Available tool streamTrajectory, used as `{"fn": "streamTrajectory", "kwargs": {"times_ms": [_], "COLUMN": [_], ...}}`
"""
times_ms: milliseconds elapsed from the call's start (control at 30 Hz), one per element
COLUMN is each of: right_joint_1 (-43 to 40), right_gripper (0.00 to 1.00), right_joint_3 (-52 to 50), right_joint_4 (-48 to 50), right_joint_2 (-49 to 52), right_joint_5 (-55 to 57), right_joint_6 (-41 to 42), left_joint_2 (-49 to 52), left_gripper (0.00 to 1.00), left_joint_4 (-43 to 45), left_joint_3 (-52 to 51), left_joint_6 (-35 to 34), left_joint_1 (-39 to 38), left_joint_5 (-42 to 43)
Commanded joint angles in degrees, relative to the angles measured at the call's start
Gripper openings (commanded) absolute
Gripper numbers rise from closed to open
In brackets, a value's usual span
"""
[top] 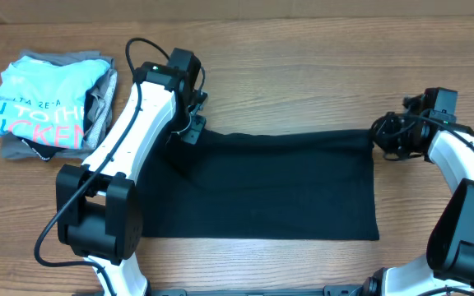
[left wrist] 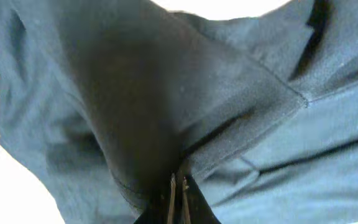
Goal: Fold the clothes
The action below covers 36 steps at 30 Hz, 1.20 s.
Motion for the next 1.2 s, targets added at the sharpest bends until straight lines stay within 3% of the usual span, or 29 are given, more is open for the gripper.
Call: {"fn": "streamTrajectory", "kwargs": {"times_ms": [0,433,867,933,1000,1067,1167], "right_joint_1": [-0.31,-0.31,-0.31,-0.31,-0.31,-0.31,-0.31], "right_gripper": [0.04,0.04,0.05,0.14,0.41,0.49,0.53], "right_joint_3": [0.85,0.79,0.76,0.76,0.76,0.76,0.76], "right_joint_4": [-3.37,-25.35,-33.07,-33.81,-33.99,-34.07,-34.07], "right_joint_2": [-3.82,-8.28,-8.28,-8.28,-8.28,-8.28,-8.28], "right_joint_5": [-1.79,6.27,15.45,15.63,16.87,17.46,17.35], "right_joint_6": [-1.75,-1.70,-1.77,-1.99,-1.97,-1.97,-1.95], "left_joint_2": [-1.79,-1.79,-1.79,-1.79,-1.79,-1.79,-1.79], "left_gripper": [0.04,0.06,0.16,0.23,0.34,0.37,0.37], "left_joint_4": [-4.44,-17.55,-24.96,-25.29,-25.59,-25.55,-25.09], "left_joint_3": [1.14,1.11,0.00,-0.26,-0.28,-0.28,-0.28], "left_joint_6": [1.16,1.14,1.60,1.60,1.57,1.57,0.26], "left_joint_1": [0.26,0.26,0.26,0.26,0.26,0.33,0.87], "left_joint_5": [-0.66,3.32,6.19,6.32,6.29,5.60,2.56]}}
